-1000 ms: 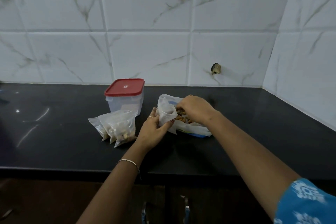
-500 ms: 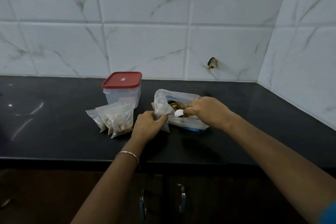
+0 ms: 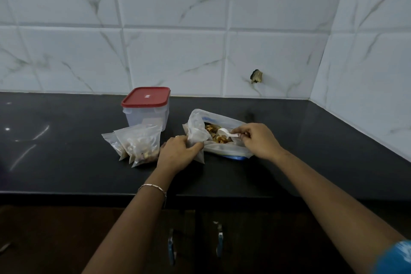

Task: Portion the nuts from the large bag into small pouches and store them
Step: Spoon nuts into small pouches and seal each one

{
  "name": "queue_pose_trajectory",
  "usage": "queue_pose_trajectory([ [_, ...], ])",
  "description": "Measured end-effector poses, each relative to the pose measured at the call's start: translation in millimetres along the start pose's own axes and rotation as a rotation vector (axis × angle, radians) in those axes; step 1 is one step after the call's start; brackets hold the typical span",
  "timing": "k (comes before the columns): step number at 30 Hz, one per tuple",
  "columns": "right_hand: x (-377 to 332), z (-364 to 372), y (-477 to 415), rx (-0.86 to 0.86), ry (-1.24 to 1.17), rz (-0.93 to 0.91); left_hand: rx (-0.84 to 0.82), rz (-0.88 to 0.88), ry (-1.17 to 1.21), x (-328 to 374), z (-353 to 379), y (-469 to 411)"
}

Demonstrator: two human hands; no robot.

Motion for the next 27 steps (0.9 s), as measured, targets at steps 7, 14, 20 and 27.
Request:
queue_pose_trajectory([
  [7, 20, 16, 6, -0.164, -0.669, 0.345, -0.029, 0.01, -0.028, -2, 4, -4],
  [14, 20, 19, 6, -0.19, -0.679, 0.448, -0.021, 0.023, -0.029, -2, 4, -6],
  [20, 14, 20, 10, -0.21, -0.633, 0.485, -0.046, 0.048, -0.039, -1, 7, -10],
  [27, 16, 28, 8, -0.197, -0.689, 0.596, -0.121, 0.047, 0.024, -3, 14, -12],
])
Point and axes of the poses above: each hand's wrist, its own y-axis away from the middle knuckle, its own z-axis out of the palm, x = y × z, the point moved 8 cm from there along -y, towards the middle knuckle, and after that the axes turned 2 degrees about -y, right-handed, at the moved point
